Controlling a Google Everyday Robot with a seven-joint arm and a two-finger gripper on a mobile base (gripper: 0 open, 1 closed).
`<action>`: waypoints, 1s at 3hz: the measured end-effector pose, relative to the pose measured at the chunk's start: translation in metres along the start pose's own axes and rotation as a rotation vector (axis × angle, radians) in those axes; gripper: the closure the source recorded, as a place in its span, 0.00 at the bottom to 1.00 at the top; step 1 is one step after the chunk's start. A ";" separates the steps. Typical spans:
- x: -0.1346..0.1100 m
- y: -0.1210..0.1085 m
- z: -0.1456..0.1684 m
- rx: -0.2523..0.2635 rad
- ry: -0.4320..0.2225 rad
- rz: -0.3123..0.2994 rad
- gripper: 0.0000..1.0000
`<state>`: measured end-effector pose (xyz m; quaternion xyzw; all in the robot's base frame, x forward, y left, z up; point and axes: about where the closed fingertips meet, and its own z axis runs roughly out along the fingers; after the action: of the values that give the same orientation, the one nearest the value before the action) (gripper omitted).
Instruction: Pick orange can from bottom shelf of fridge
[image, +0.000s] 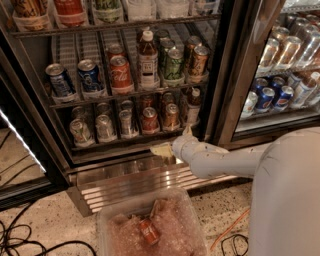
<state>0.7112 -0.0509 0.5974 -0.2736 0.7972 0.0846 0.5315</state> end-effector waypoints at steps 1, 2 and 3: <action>0.004 -0.001 0.001 0.014 0.008 0.039 0.00; 0.005 0.000 0.009 0.026 -0.014 0.037 0.00; 0.016 0.007 0.028 0.068 -0.069 0.081 0.00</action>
Offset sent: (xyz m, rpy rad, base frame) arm 0.0149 0.0022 -0.0102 0.0453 -0.0503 -0.0568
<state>0.7254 -0.0382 0.5705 -0.2198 0.7911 0.0883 0.5640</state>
